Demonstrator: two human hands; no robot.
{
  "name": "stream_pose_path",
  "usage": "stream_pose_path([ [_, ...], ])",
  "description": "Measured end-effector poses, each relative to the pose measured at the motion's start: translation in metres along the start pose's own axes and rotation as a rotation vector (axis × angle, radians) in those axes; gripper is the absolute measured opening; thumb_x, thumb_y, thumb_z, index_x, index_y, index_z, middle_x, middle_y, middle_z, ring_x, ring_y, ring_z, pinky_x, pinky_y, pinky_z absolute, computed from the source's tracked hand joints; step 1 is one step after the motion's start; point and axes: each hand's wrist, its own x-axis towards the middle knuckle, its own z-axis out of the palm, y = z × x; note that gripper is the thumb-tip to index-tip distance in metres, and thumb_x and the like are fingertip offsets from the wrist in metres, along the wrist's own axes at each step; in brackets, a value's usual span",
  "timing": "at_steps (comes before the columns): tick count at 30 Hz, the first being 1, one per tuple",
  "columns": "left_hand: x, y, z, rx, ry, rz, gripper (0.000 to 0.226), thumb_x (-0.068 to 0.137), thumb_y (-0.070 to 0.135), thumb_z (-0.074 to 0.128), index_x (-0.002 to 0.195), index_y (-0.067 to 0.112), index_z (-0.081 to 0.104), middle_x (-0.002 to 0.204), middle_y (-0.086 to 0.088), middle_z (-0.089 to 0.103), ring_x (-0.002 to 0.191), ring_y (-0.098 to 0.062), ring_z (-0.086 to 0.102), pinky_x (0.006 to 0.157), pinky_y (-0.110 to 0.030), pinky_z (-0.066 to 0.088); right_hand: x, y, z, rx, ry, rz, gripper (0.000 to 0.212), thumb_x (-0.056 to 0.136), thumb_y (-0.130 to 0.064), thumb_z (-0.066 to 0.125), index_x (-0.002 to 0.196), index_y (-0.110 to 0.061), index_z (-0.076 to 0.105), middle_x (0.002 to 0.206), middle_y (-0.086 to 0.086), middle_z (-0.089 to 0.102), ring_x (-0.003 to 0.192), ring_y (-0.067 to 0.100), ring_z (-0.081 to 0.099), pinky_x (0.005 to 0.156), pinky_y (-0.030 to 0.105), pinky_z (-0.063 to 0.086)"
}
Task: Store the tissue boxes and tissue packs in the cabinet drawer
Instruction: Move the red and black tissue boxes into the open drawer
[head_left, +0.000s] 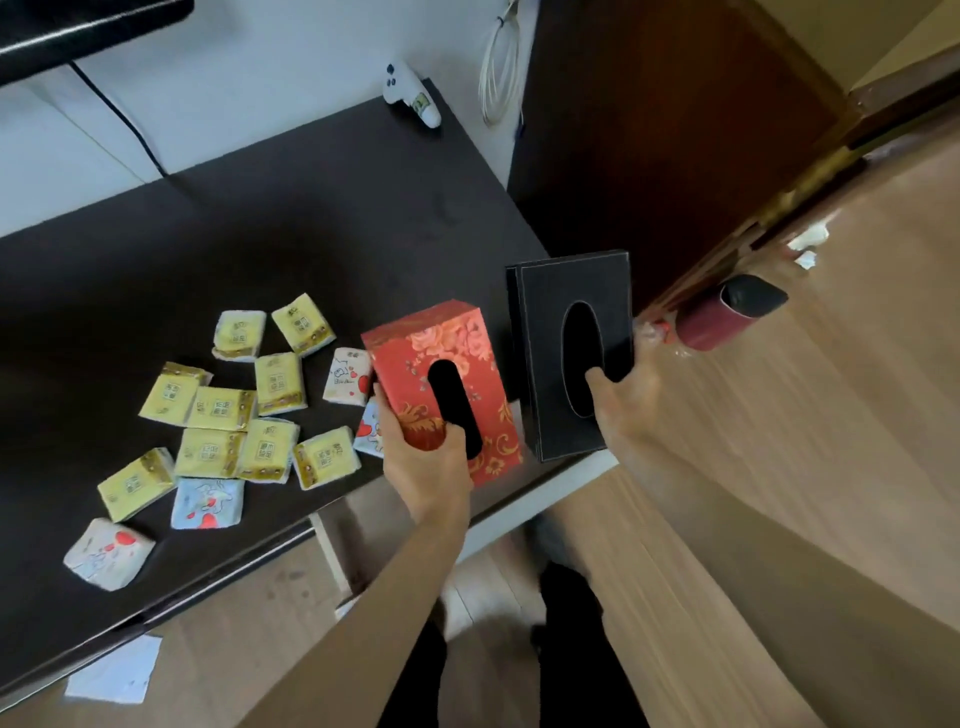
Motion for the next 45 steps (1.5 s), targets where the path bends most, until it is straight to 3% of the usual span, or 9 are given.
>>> stream_pose_path([
  [4, -0.02, -0.037, -0.008, 0.036, -0.081, 0.017, 0.086, 0.08, 0.016, 0.074, 0.151, 0.039, 0.03, 0.122, 0.014, 0.063, 0.107, 0.002, 0.059, 0.095, -0.029, 0.051, -0.024, 0.026, 0.0, -0.052, -0.045, -0.078, 0.055, 0.085, -0.002, 0.063, 0.135, -0.022, 0.054, 0.115, -0.001, 0.071, 0.111, 0.017, 0.068, 0.095, 0.037, 0.058],
  [11, -0.047, -0.086, -0.003, 0.006, 0.026, -0.06, 0.081, 0.082, 0.022, 0.076, 0.149, 0.039, 0.034, 0.128, 0.013, 0.061, 0.114, -0.005, 0.059, 0.1, -0.041, 0.051, -0.025, 0.048, -0.001, -0.089, -0.208, -0.139, 0.058, 0.089, -0.007, 0.065, 0.143, -0.023, 0.049, 0.124, -0.003, 0.068, 0.117, 0.014, 0.065, 0.097, 0.032, 0.056],
  [15, -0.061, -0.101, 0.004, 0.009, 0.052, -0.032, 0.075, 0.08, 0.023, 0.076, 0.145, 0.033, 0.041, 0.121, 0.012, 0.066, 0.107, -0.005, 0.063, 0.095, -0.032, 0.053, -0.025, 0.066, -0.013, -0.133, -0.232, -0.164, 0.053, 0.089, -0.013, 0.064, 0.138, -0.026, 0.052, 0.116, -0.007, 0.07, 0.109, 0.01, 0.067, 0.088, 0.025, 0.057],
  [18, -0.08, -0.109, 0.007, -0.026, 0.042, -0.052, 0.069, 0.078, 0.018, 0.075, 0.136, 0.044, 0.048, 0.109, 0.025, 0.066, 0.097, 0.006, 0.063, 0.079, -0.009, 0.051, -0.036, 0.081, -0.025, -0.145, -0.235, -0.167, 0.051, 0.087, -0.012, 0.062, 0.135, -0.027, 0.054, 0.111, -0.009, 0.072, 0.104, 0.009, 0.068, 0.088, 0.033, 0.059],
  [20, -0.095, -0.117, 0.005, -0.022, 0.043, -0.072, 0.068, 0.077, 0.016, 0.074, 0.131, 0.049, 0.049, 0.105, 0.027, 0.066, 0.095, 0.009, 0.062, 0.073, -0.004, 0.048, -0.046, 0.092, -0.035, -0.143, -0.232, -0.148, 0.055, 0.085, -0.011, 0.061, 0.136, -0.032, 0.054, 0.106, -0.012, 0.072, 0.099, 0.006, 0.069, 0.088, 0.036, 0.059],
  [26, -0.136, -0.144, -0.003, 0.034, -0.003, -0.173, 0.063, 0.079, 0.018, 0.075, 0.133, 0.039, 0.05, 0.107, 0.019, 0.068, 0.095, 0.002, 0.065, 0.082, -0.028, 0.057, -0.077, 0.122, -0.068, -0.164, -0.226, -0.097, 0.058, 0.082, -0.017, 0.062, 0.136, -0.035, 0.053, 0.11, -0.013, 0.071, 0.102, 0.009, 0.068, 0.091, 0.047, 0.057],
  [37, -0.143, -0.167, 0.002, 0.063, -0.02, -0.263, 0.059, 0.077, 0.01, 0.072, 0.13, 0.03, 0.053, 0.106, 0.011, 0.068, 0.092, -0.006, 0.066, 0.076, -0.032, 0.061, -0.082, 0.147, -0.076, -0.231, -0.23, -0.01, 0.059, 0.077, -0.022, 0.063, 0.134, -0.031, 0.053, 0.12, -0.007, 0.066, 0.11, 0.013, 0.064, 0.092, 0.045, 0.057],
  [41, -0.128, -0.175, 0.017, 0.041, -0.038, -0.327, 0.058, 0.078, 0.004, 0.07, 0.127, 0.032, 0.055, 0.102, 0.011, 0.069, 0.087, -0.008, 0.069, 0.058, -0.018, 0.056, -0.064, 0.156, -0.063, -0.297, -0.215, 0.008, 0.059, 0.074, -0.023, 0.066, 0.132, -0.024, 0.056, 0.118, -0.003, 0.067, 0.108, 0.017, 0.065, 0.089, 0.045, 0.058],
  [45, -0.123, -0.191, 0.021, 0.049, -0.051, -0.339, 0.054, 0.08, 0.005, 0.069, 0.12, 0.038, 0.053, 0.101, 0.012, 0.068, 0.086, -0.008, 0.069, 0.065, -0.027, 0.06, -0.06, 0.173, -0.049, -0.49, -0.116, -0.107, 0.063, 0.075, -0.025, 0.071, 0.135, -0.017, 0.054, 0.123, -0.001, 0.054, 0.116, 0.019, 0.051, 0.082, 0.032, 0.047],
])
